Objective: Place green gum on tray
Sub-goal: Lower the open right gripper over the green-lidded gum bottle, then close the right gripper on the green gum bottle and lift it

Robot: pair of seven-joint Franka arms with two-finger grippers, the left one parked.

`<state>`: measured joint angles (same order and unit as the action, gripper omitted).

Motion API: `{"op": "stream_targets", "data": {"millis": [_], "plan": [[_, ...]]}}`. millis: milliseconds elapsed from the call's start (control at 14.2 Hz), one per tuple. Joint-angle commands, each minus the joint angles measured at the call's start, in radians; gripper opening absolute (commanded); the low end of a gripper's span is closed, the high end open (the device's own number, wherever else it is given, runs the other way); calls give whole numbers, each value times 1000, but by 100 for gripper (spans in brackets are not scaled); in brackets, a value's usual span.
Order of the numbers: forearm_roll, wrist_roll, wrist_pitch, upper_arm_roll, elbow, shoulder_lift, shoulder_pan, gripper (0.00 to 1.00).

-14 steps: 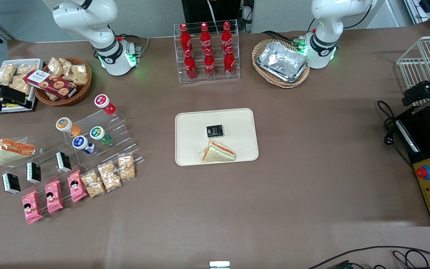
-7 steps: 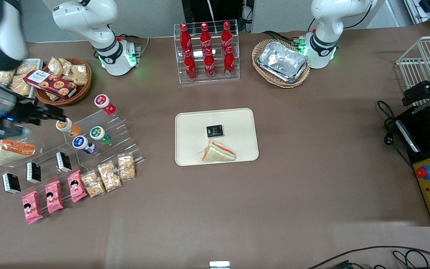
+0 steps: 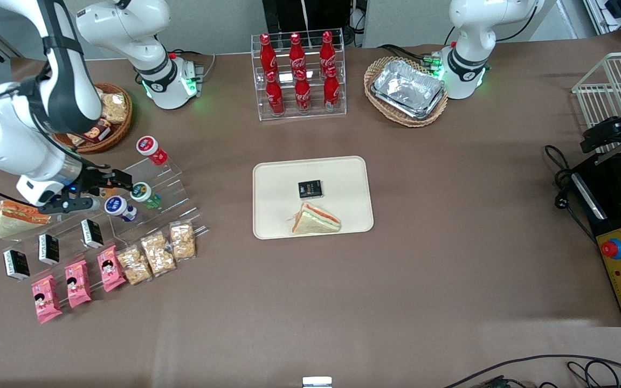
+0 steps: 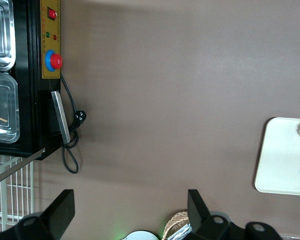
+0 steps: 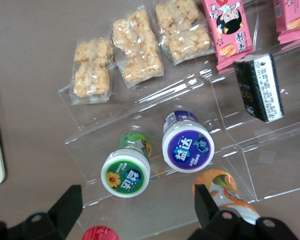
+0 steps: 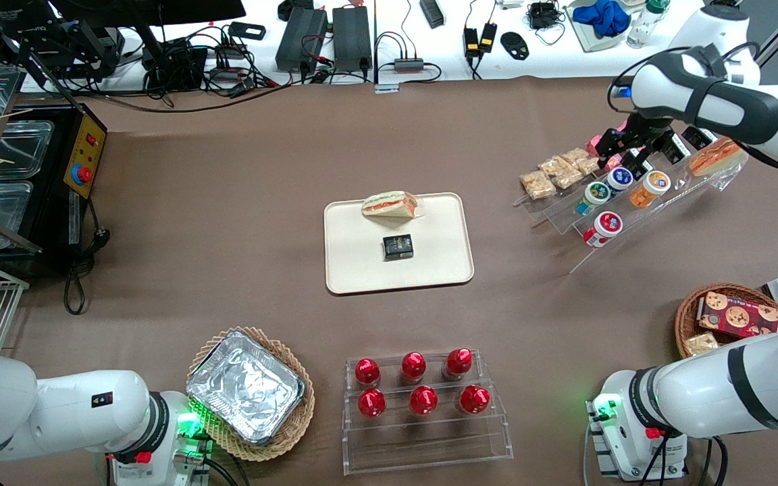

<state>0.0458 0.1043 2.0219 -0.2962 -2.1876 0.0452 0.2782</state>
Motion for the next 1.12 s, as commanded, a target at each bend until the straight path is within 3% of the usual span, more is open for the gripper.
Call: {"op": "stream_targets", "data": {"millis": [0, 281, 1055], "plan": [[-14, -12, 47, 2, -23, -25, 4, 100], [-1, -43, 133, 3, -93, -30, 19, 100], [51, -61, 198, 3, -149, -62, 65, 99]]}}
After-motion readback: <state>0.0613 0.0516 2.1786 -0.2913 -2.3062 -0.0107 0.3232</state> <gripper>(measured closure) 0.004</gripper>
